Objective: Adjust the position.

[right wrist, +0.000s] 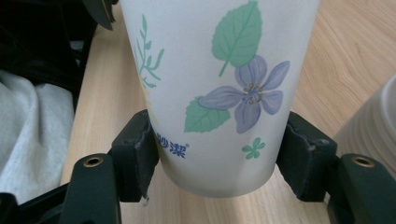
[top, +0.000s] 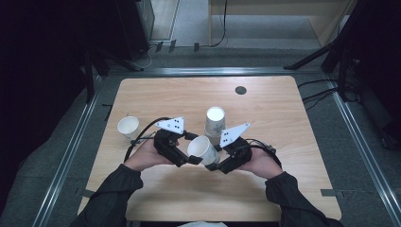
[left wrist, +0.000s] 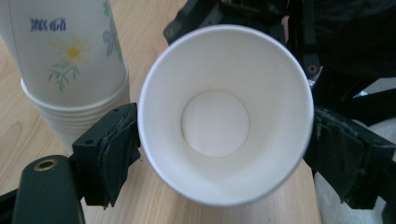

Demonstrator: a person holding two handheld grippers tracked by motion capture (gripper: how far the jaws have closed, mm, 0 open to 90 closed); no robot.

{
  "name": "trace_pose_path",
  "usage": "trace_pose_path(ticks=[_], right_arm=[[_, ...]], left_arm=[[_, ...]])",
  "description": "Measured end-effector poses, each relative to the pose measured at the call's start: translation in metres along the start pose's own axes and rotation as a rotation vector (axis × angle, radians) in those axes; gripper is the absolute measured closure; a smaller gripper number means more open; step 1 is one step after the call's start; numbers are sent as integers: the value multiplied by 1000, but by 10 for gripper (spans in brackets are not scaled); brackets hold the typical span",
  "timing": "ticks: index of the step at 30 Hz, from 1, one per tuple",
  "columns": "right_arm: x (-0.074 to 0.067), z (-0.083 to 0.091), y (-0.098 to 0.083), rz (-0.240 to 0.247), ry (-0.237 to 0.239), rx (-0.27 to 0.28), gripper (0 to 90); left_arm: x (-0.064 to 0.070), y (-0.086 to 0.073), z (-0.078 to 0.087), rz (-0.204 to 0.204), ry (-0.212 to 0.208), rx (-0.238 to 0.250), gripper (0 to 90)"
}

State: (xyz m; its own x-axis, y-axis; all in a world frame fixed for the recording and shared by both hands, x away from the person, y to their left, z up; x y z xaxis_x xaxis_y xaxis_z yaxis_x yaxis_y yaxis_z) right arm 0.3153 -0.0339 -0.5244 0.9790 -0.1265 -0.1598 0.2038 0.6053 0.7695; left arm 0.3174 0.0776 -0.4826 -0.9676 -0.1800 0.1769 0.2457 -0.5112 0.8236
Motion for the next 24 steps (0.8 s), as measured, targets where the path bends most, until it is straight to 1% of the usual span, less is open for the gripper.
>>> trace_pose_path(ticks=[1,4,5,8,13,15,17,18,19,20,21,24], right_arm=[[0,0,1,6,2,3,355],[-2,-2,2,3,5,3,355],[-2,-2,1,2,5,1,355],[-3,-3,0,6,4,-8,356],[-2,-3,0,8,-3,-5,350],[0,-3,1,5,-6,1,318],[0,-4,0,1,-10,-1,284],[1,-5,0,1,-15,-3,274],[0,-5,-1,-7,-15,-10,262],[0,-6,-2,-29,-8,-16,250],[-1,-6,-4,-50,8,-25,238],[-2,-6,-8,-50,2,-43,219]], left_arm=[[0,1,0,-7,3,4,148],[2,2,-2,-11,-11,17,179],[3,2,-2,-14,-8,16,201],[4,1,-3,-31,-1,7,218],[4,1,-1,-28,9,-6,249],[3,1,1,-24,20,-11,255],[3,1,4,-17,10,-8,265],[3,1,5,-24,12,-6,268],[4,1,6,-22,-2,-1,269],[4,2,7,-27,-2,1,269],[4,2,8,-28,6,1,271],[5,1,10,-30,-2,-14,272]])
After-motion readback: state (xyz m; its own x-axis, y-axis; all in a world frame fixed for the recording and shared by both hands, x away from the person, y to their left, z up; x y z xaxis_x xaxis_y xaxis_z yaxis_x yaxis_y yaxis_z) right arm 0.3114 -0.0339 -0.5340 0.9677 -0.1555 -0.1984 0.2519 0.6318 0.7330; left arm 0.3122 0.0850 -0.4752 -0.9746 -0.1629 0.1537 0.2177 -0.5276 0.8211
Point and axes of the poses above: each handheld gripper's, and its own axes: z roughly backward along the jaws, y roughly out of its top, x roughly to its right, the point moved 8 cm from there along -z, roughly forward along the jaws, and after that the axes turned 2 degrees about -z, right-handed, at the moved point
